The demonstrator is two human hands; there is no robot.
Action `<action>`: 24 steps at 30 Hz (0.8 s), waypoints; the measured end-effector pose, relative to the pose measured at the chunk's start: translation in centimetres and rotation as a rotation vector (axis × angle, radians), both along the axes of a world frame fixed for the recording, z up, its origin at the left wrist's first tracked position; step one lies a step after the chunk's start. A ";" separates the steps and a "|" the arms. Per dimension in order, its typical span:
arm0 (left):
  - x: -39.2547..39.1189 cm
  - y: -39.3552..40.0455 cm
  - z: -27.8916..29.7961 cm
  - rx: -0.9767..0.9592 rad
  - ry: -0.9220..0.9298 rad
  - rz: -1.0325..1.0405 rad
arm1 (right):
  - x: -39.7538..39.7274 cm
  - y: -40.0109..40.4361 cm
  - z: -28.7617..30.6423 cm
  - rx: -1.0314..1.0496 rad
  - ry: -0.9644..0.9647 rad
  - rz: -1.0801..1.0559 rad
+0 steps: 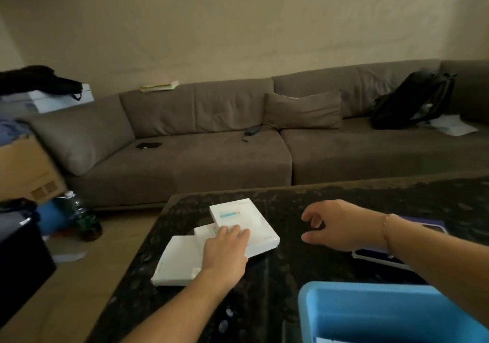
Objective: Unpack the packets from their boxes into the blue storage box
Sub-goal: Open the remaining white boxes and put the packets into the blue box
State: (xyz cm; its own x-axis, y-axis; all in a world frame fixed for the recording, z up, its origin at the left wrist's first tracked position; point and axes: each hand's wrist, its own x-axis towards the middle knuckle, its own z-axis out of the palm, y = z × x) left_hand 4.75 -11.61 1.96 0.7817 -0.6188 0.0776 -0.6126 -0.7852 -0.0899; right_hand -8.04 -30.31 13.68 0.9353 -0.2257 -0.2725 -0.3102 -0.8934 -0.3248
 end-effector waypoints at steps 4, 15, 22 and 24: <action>-0.9 1.1 -0.3 -0.028 0.040 -0.047 | 3.0 2.3 -0.7 -0.076 0.151 0.047; -3.7 6.1 -3.0 -0.611 -0.146 -0.110 | 7.9 5.5 -3.0 0.845 0.210 -0.377; -8.3 10.0 -1.1 -0.758 0.138 -0.086 | 5.2 9.6 -2.1 0.897 0.107 -0.442; -10.1 11.3 0.6 -0.732 0.369 0.082 | 3.4 11.3 -1.2 0.715 0.019 -0.398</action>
